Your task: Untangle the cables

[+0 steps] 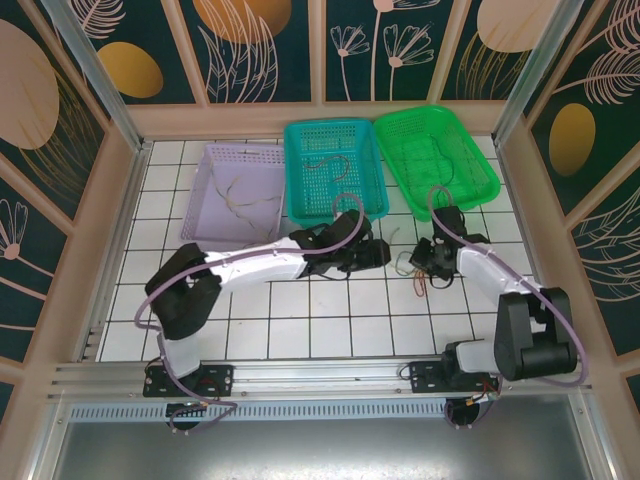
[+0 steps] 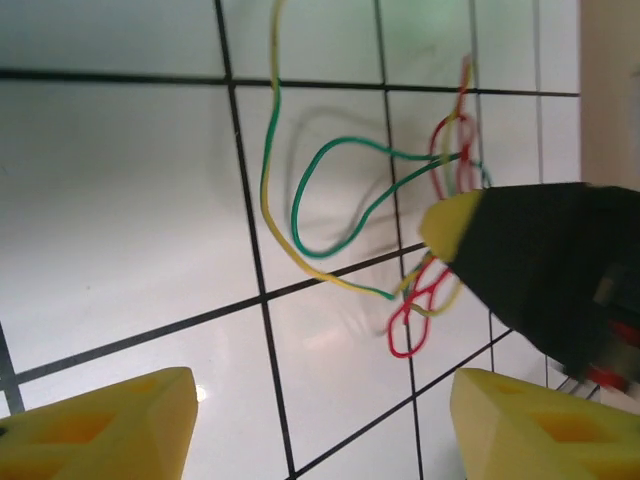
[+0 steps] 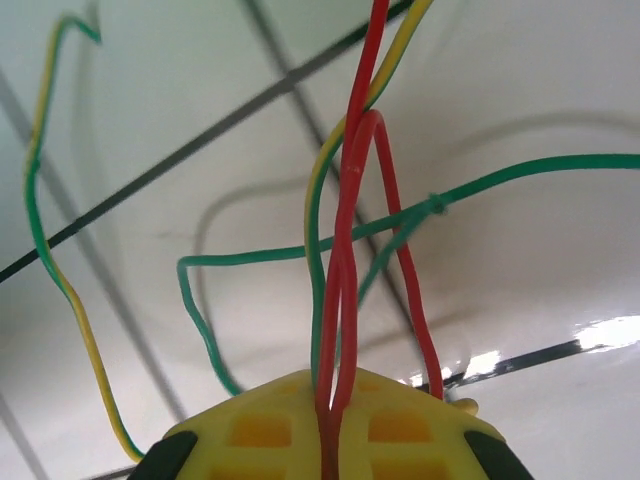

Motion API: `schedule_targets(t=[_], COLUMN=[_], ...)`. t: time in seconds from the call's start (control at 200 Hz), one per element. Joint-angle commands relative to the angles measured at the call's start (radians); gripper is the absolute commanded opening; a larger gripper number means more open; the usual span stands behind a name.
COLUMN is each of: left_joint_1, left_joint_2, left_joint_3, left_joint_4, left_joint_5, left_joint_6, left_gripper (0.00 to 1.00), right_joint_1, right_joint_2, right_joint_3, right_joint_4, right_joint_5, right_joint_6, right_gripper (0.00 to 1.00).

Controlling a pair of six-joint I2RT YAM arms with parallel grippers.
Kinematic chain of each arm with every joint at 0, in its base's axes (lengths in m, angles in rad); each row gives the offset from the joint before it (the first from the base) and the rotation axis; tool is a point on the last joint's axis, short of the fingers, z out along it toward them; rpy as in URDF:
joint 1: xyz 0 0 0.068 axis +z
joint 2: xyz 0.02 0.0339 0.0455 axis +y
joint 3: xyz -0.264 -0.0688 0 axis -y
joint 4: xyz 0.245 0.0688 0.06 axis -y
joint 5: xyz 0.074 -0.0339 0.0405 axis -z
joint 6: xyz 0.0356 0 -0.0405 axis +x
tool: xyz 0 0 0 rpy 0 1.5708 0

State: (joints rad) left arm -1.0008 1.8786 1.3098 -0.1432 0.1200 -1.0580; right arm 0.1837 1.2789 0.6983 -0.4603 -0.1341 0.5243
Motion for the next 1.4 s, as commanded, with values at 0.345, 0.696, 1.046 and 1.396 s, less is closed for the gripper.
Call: schedule_targets(t=[0.345, 0.696, 1.046, 1.396], left_joint_1=[0.002, 0.001, 0.001, 0.001], left_joint_2=[0.045, 0.019, -0.239, -0.356], left_joint_3=[-0.001, -0.007, -0.077, -0.161], left_joint_4=[0.116, 0.085, -0.062, -0.077], left_joint_5=[0.036, -0.004, -0.147, -0.171], left_joint_6=[-0.132, -0.122, -0.054, -0.004], left_gripper=[0.6, 0.0, 0.0, 0.0], right_joint_1=[0.051, 0.049, -0.017, -0.02], right_joint_2=[-0.206, -0.211, -0.19, -0.156], right_joint_3=[0.036, 0.05, 0.056, 0.027], right_joint_4=[-0.115, -0.126, -0.197, -0.125], right_joint_5=[-0.117, -0.152, -0.052, -0.018], right_joint_6=[0.037, 0.077, 0.066, 0.111], right_gripper=[0.0, 0.0, 0.21, 0.1])
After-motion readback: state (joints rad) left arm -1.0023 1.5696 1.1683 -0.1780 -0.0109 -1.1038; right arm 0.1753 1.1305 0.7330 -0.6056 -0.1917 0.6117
